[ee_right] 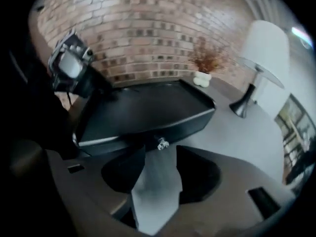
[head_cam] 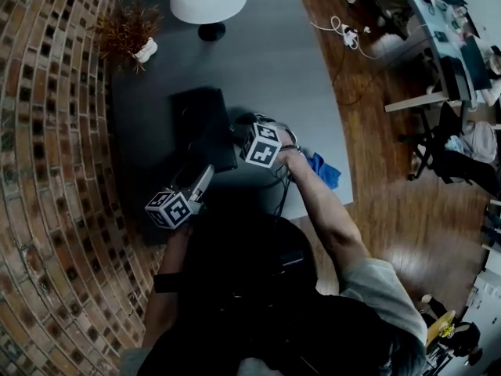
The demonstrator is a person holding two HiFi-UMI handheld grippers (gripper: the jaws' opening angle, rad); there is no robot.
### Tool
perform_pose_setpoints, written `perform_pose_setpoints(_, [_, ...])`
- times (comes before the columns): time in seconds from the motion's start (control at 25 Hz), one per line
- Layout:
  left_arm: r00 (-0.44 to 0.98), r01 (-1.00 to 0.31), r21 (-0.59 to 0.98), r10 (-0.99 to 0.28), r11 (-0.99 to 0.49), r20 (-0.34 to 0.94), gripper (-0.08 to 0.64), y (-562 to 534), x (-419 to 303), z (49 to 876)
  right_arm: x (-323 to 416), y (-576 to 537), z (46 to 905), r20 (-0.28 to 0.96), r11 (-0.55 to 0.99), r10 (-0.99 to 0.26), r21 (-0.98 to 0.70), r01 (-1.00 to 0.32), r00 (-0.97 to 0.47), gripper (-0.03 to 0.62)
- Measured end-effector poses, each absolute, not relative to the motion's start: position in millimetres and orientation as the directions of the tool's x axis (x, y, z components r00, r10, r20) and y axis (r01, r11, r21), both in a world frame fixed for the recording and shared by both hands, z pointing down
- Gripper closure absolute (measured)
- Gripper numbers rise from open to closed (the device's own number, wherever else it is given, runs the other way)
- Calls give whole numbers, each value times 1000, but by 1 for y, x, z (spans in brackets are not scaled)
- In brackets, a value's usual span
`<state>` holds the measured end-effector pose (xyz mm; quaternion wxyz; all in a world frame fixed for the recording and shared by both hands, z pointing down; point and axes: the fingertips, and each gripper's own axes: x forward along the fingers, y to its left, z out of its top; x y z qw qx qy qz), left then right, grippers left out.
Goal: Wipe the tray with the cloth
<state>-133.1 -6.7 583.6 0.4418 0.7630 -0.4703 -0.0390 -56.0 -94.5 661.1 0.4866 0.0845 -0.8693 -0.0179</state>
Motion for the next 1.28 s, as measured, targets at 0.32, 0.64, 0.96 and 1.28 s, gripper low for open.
perform_pose_setpoints(0.32, [560, -691, 701, -743, -177, 366, 276, -6, -131, 586, -61, -97, 675, 923, 922, -221, 303, 241, -315, 437])
perform_pose_setpoints(0.64, [565, -693, 698, -738, -183, 368, 276, -4, -132, 587, -60, -98, 687, 926, 903, -268, 338, 266, -266, 508])
perform_pose_setpoints(0.96, [565, -693, 697, -739, -185, 367, 276, -5, -132, 586, 15, -120, 688, 910, 871, -382, 412, 267, -159, 508])
perform_pose_setpoints(1.28, [565, -693, 697, -739, -183, 367, 281, -5, -131, 586, 54, -133, 690, 903, 860, -407, 429, 275, -135, 509])
